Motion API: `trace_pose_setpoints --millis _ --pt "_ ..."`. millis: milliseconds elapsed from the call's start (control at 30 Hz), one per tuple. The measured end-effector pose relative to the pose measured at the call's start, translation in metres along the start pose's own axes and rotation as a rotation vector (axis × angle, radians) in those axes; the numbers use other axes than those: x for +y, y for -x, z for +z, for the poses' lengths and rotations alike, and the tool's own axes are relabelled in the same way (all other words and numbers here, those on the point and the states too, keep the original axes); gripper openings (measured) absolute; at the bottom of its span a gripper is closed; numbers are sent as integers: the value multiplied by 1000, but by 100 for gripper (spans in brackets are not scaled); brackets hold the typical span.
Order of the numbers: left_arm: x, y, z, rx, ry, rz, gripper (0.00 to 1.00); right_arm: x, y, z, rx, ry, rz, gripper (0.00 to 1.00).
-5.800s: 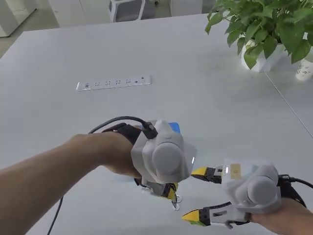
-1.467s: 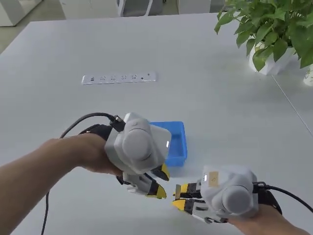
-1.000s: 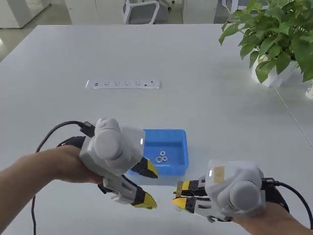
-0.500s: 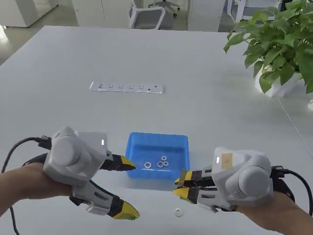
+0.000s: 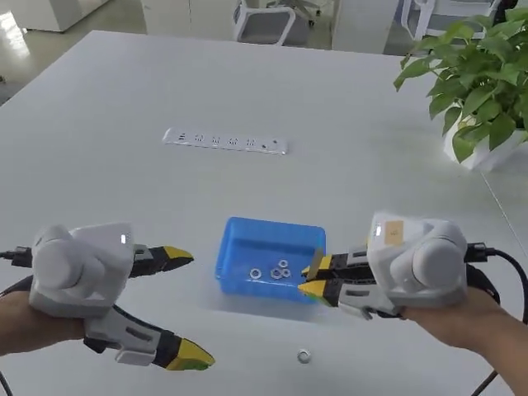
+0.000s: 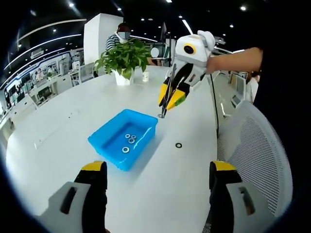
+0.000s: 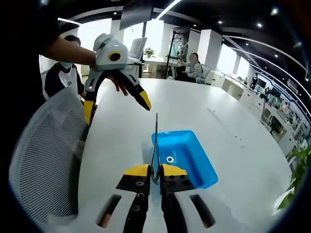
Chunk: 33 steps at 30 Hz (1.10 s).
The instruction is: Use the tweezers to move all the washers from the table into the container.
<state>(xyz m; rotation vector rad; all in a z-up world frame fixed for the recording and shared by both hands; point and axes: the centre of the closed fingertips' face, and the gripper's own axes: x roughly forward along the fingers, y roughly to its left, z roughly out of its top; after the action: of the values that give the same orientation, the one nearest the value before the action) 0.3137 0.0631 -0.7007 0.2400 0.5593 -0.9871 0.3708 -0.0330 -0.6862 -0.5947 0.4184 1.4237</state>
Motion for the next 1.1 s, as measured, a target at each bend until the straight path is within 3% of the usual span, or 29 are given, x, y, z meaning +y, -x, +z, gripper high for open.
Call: trace_pose_setpoints --millis 133,267,767,1100 --pt "3 4 4 -41 15 34 99 -11 -6 0 -3 8 3 7" --pt "5 8 5 -54 24 58 99 -20 -13 -3 4 19 9 7" --pt "11 16 2 -75 43 110 99 -43 -45 -26 22 13 23 7" --pt "19 16 8 -96 43 134 99 -53 -62 -43 23 -4 25 8"
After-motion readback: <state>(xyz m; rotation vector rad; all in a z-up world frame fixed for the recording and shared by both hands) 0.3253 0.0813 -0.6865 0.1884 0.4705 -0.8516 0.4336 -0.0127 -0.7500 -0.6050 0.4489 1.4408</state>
